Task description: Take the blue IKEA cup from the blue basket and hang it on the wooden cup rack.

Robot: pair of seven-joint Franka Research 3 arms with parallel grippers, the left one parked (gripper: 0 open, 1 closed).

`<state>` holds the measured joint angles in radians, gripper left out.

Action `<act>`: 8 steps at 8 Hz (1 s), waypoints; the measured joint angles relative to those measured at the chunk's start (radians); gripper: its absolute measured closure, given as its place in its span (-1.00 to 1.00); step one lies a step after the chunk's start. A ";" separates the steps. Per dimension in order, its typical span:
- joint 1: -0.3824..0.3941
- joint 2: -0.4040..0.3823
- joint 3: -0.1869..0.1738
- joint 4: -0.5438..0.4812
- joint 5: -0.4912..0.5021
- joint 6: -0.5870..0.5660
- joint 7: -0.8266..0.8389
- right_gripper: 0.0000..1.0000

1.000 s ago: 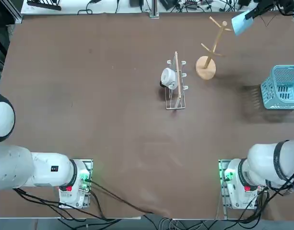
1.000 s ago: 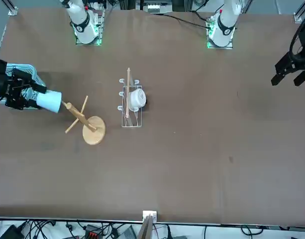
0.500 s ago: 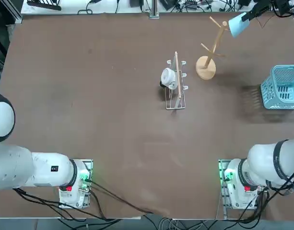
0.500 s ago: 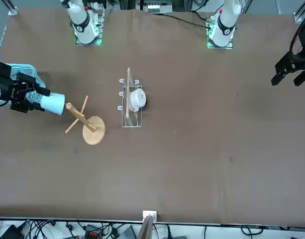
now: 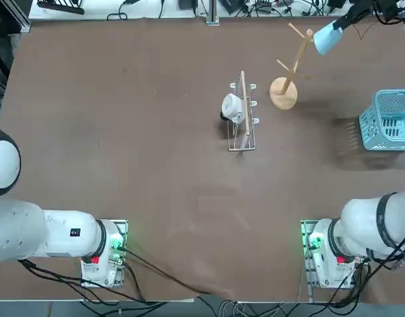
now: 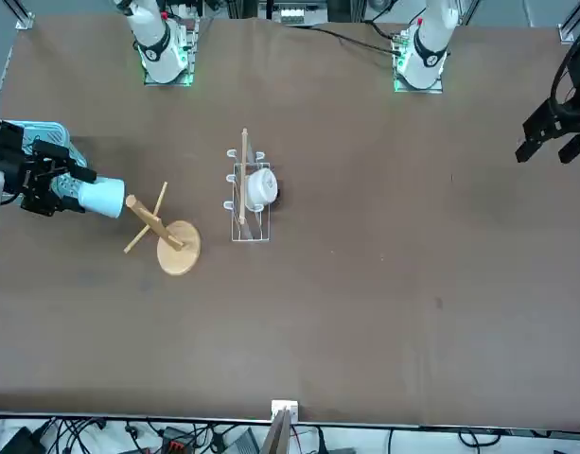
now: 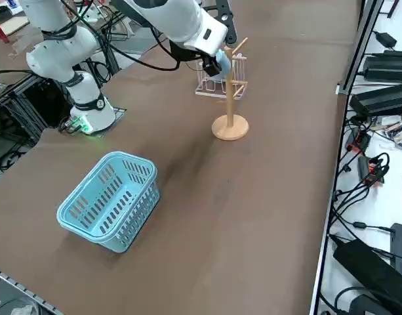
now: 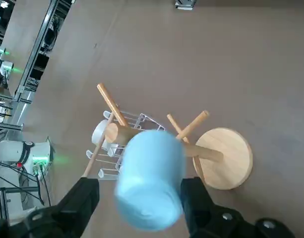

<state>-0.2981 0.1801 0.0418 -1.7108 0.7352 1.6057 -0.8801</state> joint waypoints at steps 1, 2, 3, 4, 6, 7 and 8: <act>0.000 0.000 0.000 0.004 0.000 0.000 0.000 -1.00; 0.000 -0.002 -0.001 0.009 0.000 0.000 0.000 -1.00; 0.000 -0.004 -0.002 0.016 0.000 0.000 0.000 -1.00; 0.000 -0.009 -0.003 0.030 -0.002 0.000 0.001 -1.00; 0.001 -0.033 -0.005 0.078 -0.071 -0.005 0.073 -1.00; 0.002 -0.062 -0.005 0.094 -0.139 -0.017 0.127 -1.00; 0.009 -0.099 -0.004 0.101 -0.213 -0.029 0.190 -1.00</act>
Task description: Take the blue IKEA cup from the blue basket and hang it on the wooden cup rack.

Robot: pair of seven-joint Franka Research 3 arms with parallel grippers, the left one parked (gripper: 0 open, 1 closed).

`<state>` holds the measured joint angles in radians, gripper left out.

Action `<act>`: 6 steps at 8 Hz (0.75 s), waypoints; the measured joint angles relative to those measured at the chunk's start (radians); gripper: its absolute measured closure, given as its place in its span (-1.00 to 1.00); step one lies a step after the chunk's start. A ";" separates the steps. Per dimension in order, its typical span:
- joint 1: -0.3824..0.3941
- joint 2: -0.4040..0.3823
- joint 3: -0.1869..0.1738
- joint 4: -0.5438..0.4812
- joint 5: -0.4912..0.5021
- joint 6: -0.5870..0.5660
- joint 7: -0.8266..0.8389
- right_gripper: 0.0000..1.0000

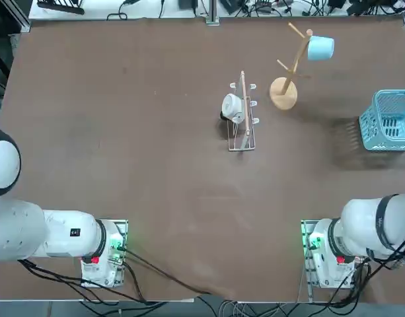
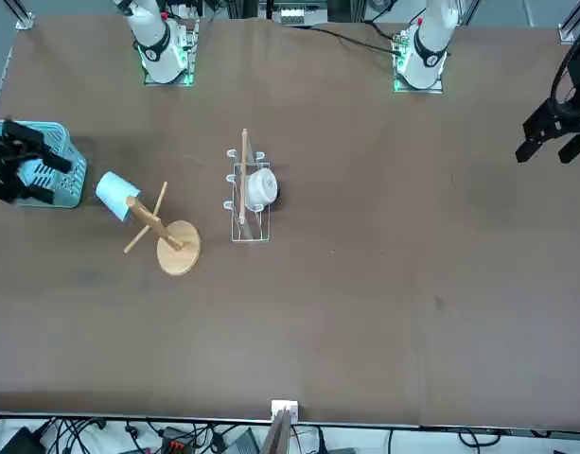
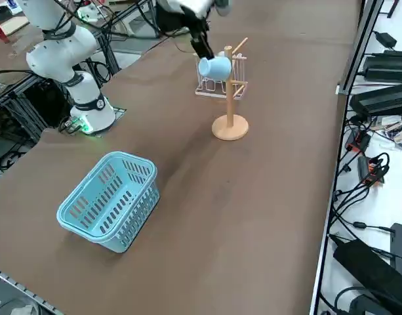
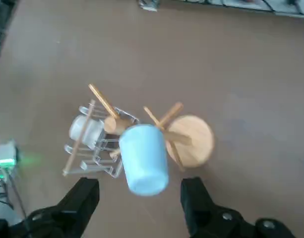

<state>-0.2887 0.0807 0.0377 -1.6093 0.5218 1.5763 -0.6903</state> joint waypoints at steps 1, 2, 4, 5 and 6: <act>0.021 -0.039 0.001 0.002 -0.082 -0.005 0.074 -1.00; 0.057 -0.073 0.002 0.002 -0.181 -0.009 0.150 -1.00; 0.150 -0.110 0.004 0.001 -0.383 -0.018 0.326 -1.00; 0.174 -0.111 0.006 -0.001 -0.442 -0.019 0.409 -1.00; 0.181 -0.103 0.005 -0.002 -0.491 -0.016 0.484 -1.00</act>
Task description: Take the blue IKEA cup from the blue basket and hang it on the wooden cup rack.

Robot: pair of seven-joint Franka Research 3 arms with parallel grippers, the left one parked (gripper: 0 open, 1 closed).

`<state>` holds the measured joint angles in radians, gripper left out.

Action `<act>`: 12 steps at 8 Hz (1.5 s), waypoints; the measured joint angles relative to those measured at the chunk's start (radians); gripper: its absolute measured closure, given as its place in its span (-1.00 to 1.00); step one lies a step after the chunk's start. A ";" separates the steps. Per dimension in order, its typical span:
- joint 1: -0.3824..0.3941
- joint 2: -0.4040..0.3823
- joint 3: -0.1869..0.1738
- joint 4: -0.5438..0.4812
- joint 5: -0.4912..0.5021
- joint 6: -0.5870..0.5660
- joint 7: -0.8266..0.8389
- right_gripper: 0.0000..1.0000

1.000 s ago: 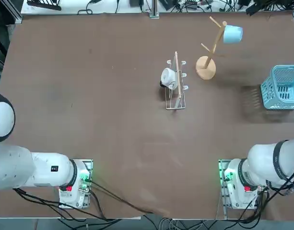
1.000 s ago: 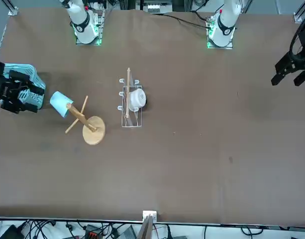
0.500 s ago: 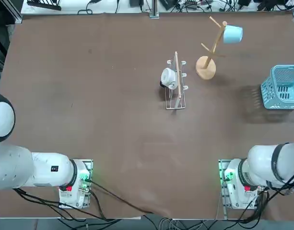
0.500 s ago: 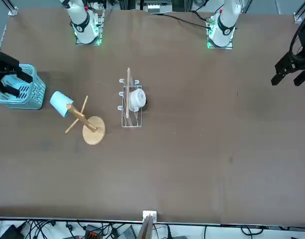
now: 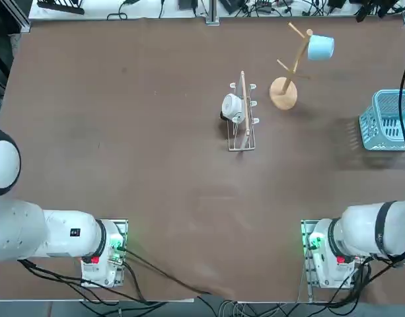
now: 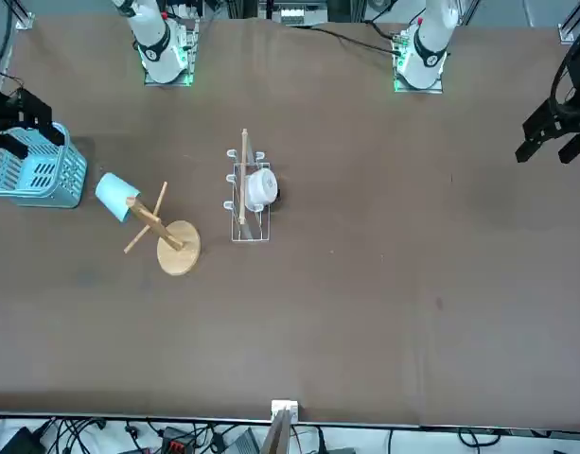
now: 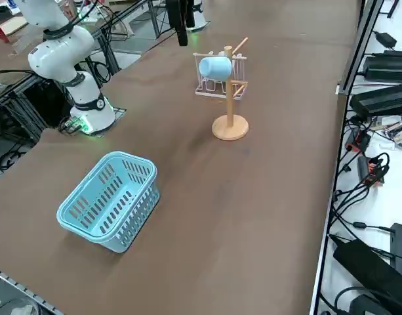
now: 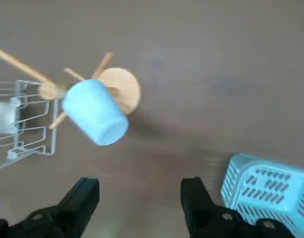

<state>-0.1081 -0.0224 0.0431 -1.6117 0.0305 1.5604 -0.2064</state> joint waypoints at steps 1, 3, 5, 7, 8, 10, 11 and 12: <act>0.002 0.016 -0.001 0.000 -0.036 0.006 0.082 -1.00; 0.005 0.048 -0.005 0.000 -0.054 0.018 0.217 -1.00; 0.009 0.060 -0.008 0.006 -0.054 0.023 0.247 -1.00; 0.016 0.059 -0.020 0.020 -0.054 0.023 0.251 -1.00; 0.023 0.060 -0.029 0.020 -0.054 0.023 0.253 -1.00; 0.030 0.061 -0.037 0.022 -0.054 0.022 0.254 -1.00; 0.031 0.062 -0.038 0.022 -0.054 0.021 0.255 -1.00; 0.032 0.062 -0.038 0.022 -0.054 0.021 0.255 -1.00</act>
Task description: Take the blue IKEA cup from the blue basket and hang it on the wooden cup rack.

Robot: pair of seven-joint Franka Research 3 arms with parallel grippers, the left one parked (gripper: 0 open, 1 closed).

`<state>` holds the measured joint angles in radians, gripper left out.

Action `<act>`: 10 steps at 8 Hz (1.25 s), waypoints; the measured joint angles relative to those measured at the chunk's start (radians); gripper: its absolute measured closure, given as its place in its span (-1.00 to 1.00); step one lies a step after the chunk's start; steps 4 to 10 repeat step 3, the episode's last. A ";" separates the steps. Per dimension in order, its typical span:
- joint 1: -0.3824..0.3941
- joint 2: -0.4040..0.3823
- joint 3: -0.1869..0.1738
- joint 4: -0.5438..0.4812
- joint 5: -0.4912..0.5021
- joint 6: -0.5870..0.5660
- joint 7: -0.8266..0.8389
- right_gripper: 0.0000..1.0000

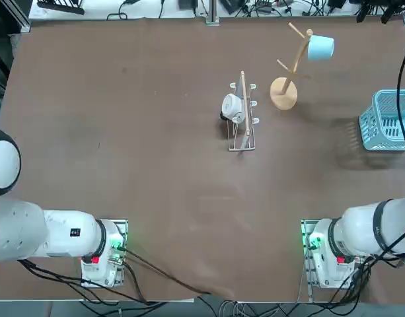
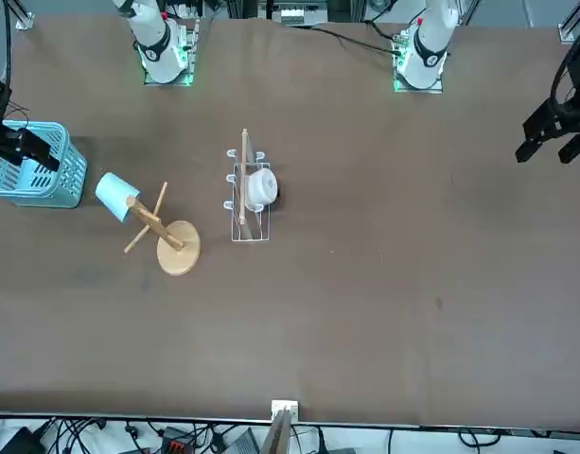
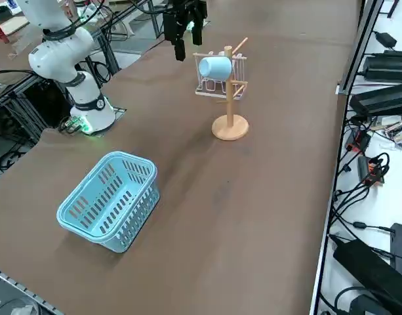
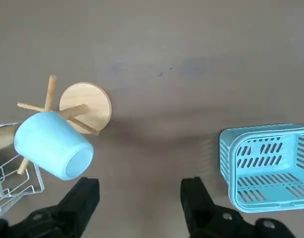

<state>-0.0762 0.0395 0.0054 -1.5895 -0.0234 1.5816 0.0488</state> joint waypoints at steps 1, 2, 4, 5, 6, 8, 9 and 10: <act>0.000 0.000 0.000 0.000 0.000 0.000 0.000 -1.00; 0.000 0.000 0.000 0.000 0.000 -0.001 0.000 -1.00; 0.001 0.000 0.000 0.000 0.000 -0.001 0.000 -1.00; 0.001 0.000 0.000 0.000 0.000 -0.001 0.000 -1.00; 0.001 0.000 0.000 0.000 0.000 -0.001 0.000 -1.00; 0.001 0.000 0.000 0.000 0.000 -0.001 0.000 -1.00; 0.001 0.000 0.000 0.000 0.000 -0.001 0.000 -1.00; 0.001 0.000 0.000 0.000 0.000 -0.001 0.000 -1.00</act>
